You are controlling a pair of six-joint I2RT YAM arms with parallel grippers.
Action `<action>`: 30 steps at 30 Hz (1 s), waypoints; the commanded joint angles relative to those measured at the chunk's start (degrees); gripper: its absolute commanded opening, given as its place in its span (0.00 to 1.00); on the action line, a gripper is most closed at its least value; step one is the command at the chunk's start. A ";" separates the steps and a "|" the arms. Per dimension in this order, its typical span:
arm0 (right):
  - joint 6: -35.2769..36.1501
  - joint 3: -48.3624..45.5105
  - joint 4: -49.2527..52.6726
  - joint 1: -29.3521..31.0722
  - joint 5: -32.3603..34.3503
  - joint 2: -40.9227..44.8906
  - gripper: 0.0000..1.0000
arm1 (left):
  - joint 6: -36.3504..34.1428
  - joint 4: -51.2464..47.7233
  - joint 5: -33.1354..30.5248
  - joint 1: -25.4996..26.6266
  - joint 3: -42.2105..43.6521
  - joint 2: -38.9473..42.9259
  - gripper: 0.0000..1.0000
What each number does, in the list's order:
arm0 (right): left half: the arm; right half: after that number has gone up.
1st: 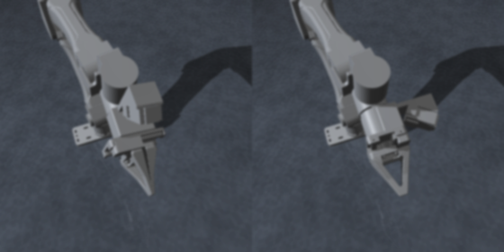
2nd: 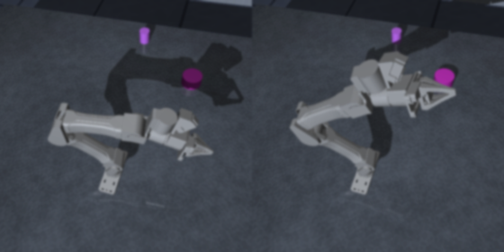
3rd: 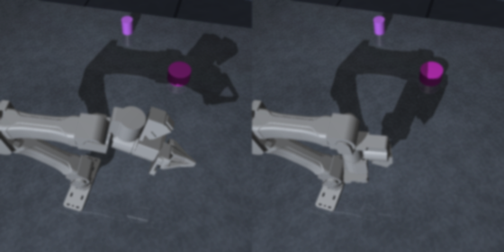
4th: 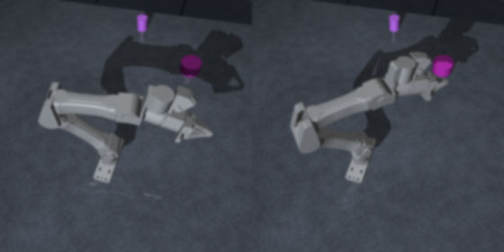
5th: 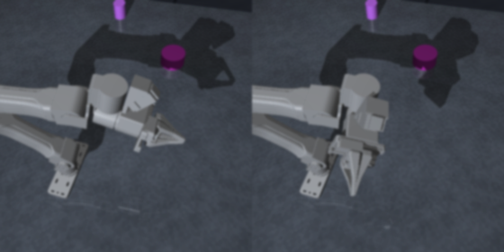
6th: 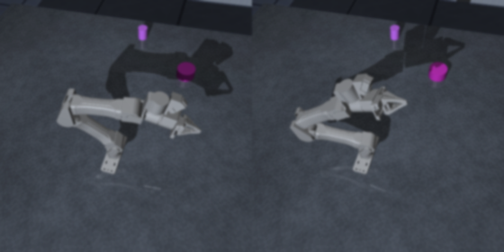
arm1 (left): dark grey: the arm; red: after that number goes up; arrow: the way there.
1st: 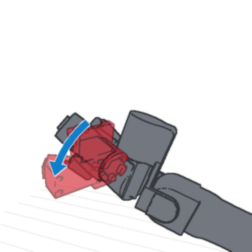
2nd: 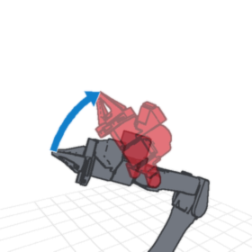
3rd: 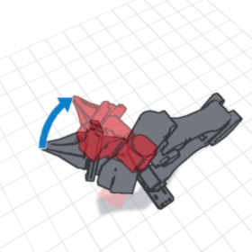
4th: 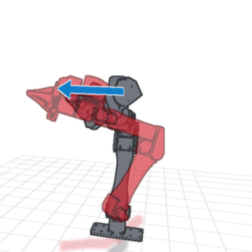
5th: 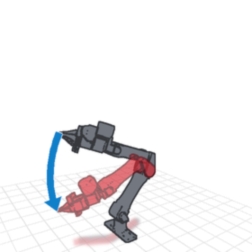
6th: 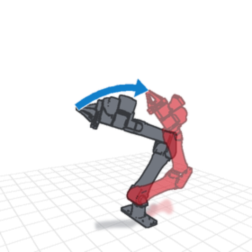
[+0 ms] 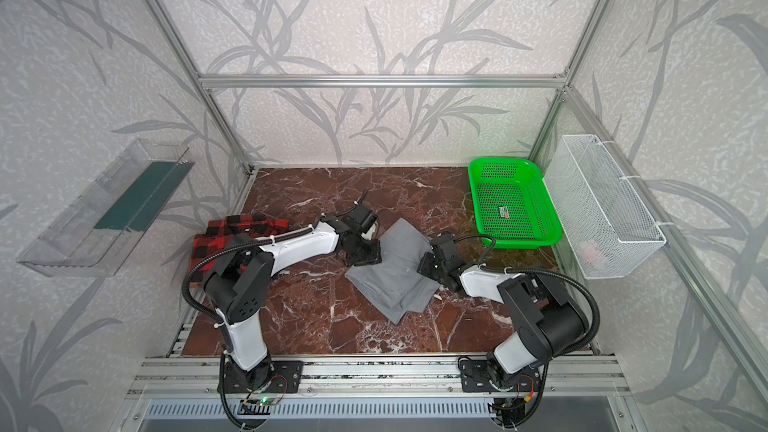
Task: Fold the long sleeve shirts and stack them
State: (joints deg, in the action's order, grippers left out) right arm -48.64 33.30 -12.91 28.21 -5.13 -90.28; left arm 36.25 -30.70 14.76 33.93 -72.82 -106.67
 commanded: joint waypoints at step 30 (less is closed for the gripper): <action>1.92 12.15 -1.76 -3.74 -11.99 -12.19 0.13 | 4.36 20.17 2.74 10.56 18.32 4.20 0.36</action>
State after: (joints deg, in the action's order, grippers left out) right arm -45.76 47.77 -10.63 24.99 -17.06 -100.82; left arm 38.83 -14.13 17.87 43.48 -58.11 -102.63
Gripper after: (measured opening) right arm 0.128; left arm 0.355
